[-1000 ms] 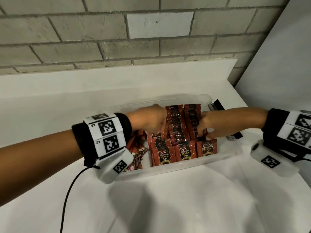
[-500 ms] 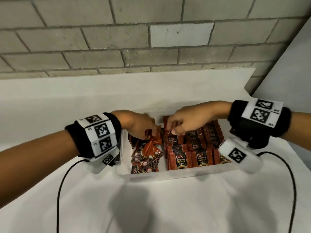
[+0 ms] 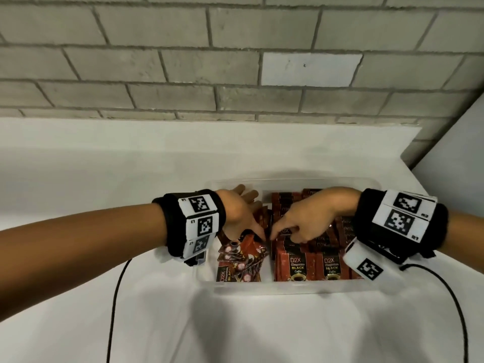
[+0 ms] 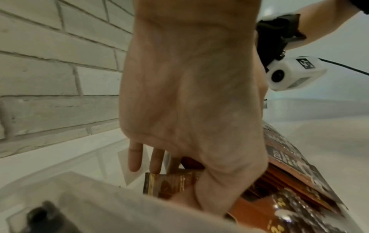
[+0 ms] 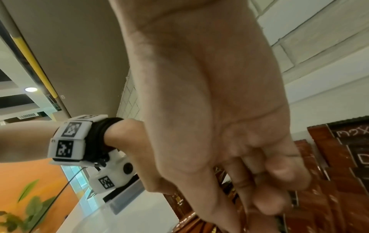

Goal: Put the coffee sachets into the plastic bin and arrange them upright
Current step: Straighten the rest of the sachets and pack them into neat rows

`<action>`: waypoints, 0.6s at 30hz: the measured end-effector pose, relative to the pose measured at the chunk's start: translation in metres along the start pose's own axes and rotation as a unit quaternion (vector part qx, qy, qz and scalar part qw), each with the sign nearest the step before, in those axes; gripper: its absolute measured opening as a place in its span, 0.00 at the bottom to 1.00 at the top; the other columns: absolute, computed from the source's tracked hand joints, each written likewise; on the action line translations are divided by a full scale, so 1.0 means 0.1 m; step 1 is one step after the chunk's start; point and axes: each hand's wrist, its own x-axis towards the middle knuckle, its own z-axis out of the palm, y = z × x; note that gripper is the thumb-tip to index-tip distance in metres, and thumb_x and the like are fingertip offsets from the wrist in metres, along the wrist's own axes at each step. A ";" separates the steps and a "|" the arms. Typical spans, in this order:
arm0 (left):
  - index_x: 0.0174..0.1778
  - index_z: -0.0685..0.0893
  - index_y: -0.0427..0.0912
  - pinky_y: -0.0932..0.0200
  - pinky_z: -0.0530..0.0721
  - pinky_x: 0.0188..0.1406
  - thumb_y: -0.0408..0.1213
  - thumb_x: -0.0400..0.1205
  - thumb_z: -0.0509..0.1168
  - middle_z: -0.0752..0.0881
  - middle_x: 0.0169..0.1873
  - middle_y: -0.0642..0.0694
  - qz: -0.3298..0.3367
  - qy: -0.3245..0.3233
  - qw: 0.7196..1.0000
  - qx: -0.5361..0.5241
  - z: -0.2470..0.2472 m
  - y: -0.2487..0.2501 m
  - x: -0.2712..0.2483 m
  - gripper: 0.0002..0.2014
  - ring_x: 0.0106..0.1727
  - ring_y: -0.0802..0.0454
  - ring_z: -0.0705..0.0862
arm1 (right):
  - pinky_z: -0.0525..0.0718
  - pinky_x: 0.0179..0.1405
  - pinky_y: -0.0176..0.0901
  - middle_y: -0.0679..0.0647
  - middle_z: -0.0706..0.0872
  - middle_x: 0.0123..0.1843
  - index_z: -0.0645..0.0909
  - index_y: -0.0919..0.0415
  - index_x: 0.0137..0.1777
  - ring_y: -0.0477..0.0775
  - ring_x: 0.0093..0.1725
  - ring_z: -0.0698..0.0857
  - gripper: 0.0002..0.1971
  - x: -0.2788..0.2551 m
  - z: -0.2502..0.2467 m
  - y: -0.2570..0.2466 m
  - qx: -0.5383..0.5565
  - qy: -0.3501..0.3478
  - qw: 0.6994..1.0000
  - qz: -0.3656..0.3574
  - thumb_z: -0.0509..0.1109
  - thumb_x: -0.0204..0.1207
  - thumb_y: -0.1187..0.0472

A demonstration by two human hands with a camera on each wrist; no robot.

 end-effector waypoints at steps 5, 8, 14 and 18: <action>0.81 0.63 0.42 0.50 0.43 0.78 0.48 0.83 0.60 0.57 0.81 0.36 -0.026 0.149 0.982 -0.109 0.08 0.01 0.03 0.31 0.82 0.40 0.52 | 0.67 0.16 0.18 0.45 0.76 0.34 0.62 0.50 0.80 0.39 0.28 0.71 0.23 0.00 0.04 0.02 0.011 0.011 1.000 0.011 0.55 0.86 0.61; 0.78 0.67 0.36 0.52 0.44 0.76 0.48 0.83 0.61 0.63 0.79 0.36 -0.018 0.173 0.980 -0.101 0.07 -0.01 -0.02 0.30 0.81 0.40 0.56 | 0.69 0.21 0.21 0.46 0.79 0.40 0.66 0.52 0.79 0.37 0.31 0.71 0.22 0.02 0.06 0.06 0.022 0.014 0.999 0.030 0.55 0.85 0.61; 0.78 0.59 0.68 0.43 0.56 0.75 0.45 0.82 0.63 0.50 0.82 0.43 -0.018 0.101 0.987 0.123 0.00 0.03 -0.15 0.30 0.81 0.39 0.48 | 0.81 0.40 0.40 0.55 0.87 0.50 0.78 0.62 0.65 0.50 0.42 0.84 0.14 0.08 -0.01 0.13 0.115 0.134 0.983 0.058 0.58 0.83 0.62; 0.79 0.61 0.58 0.45 0.55 0.75 0.46 0.84 0.59 0.55 0.81 0.41 -0.039 0.133 0.988 0.075 0.01 -0.02 -0.27 0.26 0.81 0.41 0.52 | 0.80 0.65 0.48 0.59 0.80 0.65 0.72 0.65 0.70 0.55 0.63 0.81 0.18 0.25 -0.02 0.14 0.325 0.143 0.933 0.055 0.63 0.81 0.65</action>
